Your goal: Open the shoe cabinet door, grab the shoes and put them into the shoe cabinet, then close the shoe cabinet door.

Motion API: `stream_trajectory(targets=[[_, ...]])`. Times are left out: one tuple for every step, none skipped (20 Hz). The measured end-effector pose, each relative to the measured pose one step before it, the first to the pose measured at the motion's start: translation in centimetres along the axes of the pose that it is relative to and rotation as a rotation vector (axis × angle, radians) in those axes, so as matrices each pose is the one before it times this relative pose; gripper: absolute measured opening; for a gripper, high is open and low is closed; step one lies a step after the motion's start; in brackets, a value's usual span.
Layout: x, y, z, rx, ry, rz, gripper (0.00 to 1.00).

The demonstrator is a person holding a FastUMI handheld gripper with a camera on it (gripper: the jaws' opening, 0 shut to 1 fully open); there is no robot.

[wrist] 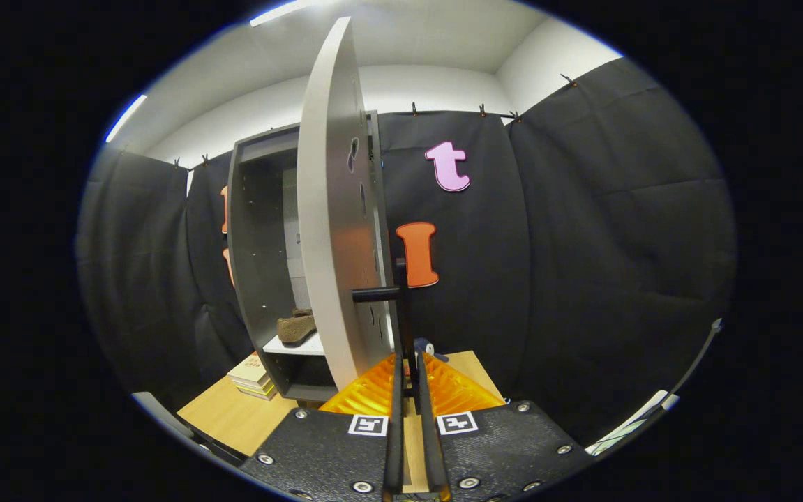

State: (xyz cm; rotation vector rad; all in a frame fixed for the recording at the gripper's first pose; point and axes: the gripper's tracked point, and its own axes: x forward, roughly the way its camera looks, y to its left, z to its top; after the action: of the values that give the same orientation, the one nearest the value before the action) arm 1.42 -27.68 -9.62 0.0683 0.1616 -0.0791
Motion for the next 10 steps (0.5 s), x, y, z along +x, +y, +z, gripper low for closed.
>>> stream_trajectory(targets=[[-0.395,0.119,0.202,0.00367,-0.00235,-0.00976,0.12],[-0.536,0.201,0.434,0.00878,-0.00774,-0.00807,0.12],[-0.478,0.4,0.591,0.00493,-0.01246,-0.01128,0.12],[-0.637,0.238,0.574,-0.00381,-0.01,-0.01733,0.13],[-0.508,0.13,0.241,-0.01107,-0.01123,-0.02456,0.13],[-0.795,0.19,0.376,-0.01285,-0.01077,-0.01885,0.15],[-0.566,0.847,0.191,-0.0095,-0.00571,-0.00444,0.17],[-0.621,1.176,0.049,-0.00148,-0.0002,0.00544,0.18],[-0.501,0.856,-0.103,-0.004,0.00348,-0.0062,0.21],[-0.579,1.023,-0.214,-0.00679,0.00524,-0.00473,0.21]])
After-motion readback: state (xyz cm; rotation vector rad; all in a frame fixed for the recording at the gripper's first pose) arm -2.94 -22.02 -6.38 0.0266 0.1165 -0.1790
